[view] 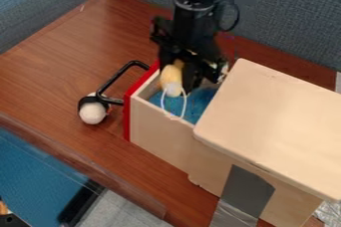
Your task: Put the Yellow Toy inside the drawer
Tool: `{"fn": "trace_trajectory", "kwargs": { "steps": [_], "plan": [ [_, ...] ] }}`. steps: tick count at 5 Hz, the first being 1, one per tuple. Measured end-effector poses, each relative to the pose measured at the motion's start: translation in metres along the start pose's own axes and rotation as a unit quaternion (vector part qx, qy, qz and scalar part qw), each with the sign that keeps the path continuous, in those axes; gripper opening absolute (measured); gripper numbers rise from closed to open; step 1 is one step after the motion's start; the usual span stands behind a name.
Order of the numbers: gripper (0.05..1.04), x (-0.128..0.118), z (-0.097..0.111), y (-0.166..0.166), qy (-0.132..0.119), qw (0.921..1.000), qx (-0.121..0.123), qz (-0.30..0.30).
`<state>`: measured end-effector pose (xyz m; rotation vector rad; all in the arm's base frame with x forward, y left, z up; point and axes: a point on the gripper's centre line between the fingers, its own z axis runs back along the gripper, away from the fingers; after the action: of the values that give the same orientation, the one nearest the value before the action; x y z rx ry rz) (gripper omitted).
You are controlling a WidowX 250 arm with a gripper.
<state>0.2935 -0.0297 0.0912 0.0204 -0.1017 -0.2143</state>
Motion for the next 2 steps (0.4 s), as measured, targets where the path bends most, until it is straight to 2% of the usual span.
{"fn": "trace_trajectory", "kwargs": {
  "steps": [1, 2],
  "plan": [
    [0.698, 0.0026, -0.0097, 0.0022, 0.006, 0.9999, -0.008, 0.002],
    [0.965, 0.0082, -0.0077, 0.0018, 0.001, 0.9997, -0.025, 0.006]
  ]
}}
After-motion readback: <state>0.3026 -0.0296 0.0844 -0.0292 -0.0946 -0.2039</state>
